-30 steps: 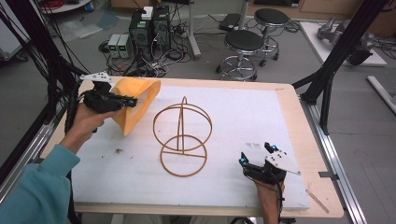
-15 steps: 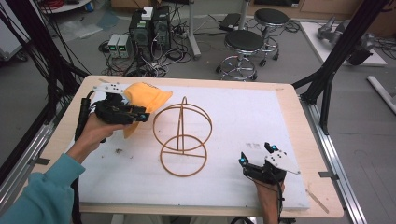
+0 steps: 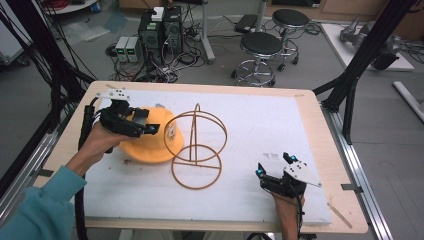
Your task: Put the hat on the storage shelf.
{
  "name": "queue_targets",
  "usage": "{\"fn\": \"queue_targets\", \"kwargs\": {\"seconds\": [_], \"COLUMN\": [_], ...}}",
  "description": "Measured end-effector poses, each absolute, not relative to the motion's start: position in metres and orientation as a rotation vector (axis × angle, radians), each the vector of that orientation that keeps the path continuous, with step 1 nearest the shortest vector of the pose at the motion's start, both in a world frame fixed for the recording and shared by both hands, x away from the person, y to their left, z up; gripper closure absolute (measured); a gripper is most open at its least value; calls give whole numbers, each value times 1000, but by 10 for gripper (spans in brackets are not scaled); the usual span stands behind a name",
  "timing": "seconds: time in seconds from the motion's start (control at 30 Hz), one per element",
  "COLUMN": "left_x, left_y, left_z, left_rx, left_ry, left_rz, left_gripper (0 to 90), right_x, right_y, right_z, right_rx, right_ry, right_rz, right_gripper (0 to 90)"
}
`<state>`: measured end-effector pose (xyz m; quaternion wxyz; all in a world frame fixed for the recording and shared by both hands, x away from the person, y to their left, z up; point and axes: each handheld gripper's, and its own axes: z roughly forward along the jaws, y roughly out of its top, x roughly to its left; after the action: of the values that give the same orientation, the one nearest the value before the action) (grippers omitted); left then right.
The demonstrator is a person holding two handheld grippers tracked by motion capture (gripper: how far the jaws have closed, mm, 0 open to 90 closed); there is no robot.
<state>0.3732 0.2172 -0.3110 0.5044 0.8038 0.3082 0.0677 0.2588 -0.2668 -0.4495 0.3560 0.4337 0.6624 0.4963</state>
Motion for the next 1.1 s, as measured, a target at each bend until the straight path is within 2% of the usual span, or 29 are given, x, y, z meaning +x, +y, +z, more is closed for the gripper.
{"fn": "queue_targets", "kwargs": {"seconds": [0.1,0.37,0.53,0.87,1.1], "left_x": [374,373,369,363,361], "left_y": [218,218,220,241,254], "left_z": [-311,-311,-310,-308,-322], "left_rx": [1941,1950,1980,1963,2008], "left_ry": [746,737,718,737,770], "left_rz": [186,214,299,372,413], "left_gripper": [137,136,136,128,128], "right_x": [259,259,259,258,259], "right_y": [-267,-266,-267,-267,-266], "right_z": [-449,-450,-450,-450,-450], "right_rx": [1121,1126,1120,1121,1117], "right_ry": [1711,1711,1710,1713,1713], "right_rz": [1282,1287,1285,1282,1281], "right_gripper": [49,48,49,49,49]}}
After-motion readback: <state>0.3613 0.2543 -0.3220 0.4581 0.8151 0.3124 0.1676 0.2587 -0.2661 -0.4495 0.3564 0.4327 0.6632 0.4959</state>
